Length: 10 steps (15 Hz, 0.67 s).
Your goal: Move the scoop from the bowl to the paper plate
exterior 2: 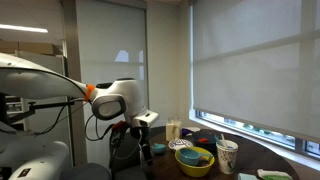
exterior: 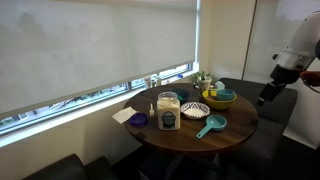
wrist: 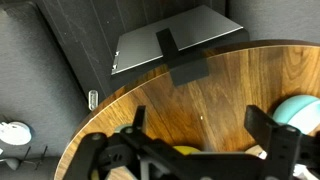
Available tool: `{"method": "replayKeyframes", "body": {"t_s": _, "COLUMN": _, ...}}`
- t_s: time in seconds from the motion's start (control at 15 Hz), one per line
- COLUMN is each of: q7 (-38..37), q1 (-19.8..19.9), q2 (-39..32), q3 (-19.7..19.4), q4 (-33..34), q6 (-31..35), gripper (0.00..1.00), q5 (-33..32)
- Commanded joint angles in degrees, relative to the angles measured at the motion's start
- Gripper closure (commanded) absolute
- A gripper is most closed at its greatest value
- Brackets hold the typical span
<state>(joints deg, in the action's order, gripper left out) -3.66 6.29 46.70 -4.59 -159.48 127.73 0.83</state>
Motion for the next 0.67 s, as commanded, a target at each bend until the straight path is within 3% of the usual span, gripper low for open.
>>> {"method": "replayKeyframes", "body": {"t_s": 0.0, "q7": 0.19, "q1": 0.25, "q2": -0.06, "q3": 0.23, "q4": -0.1, "q6": -0.31, "gripper": 0.0, "q5": 0.23}}
{"method": "replayKeyframes", "body": {"t_s": 0.6, "q7": 0.19, "q1": 0.25, "q2": -0.51, "q3": 0.23, "q4": -0.45, "q6": -0.31, "gripper": 0.0, "q5": 0.23}}
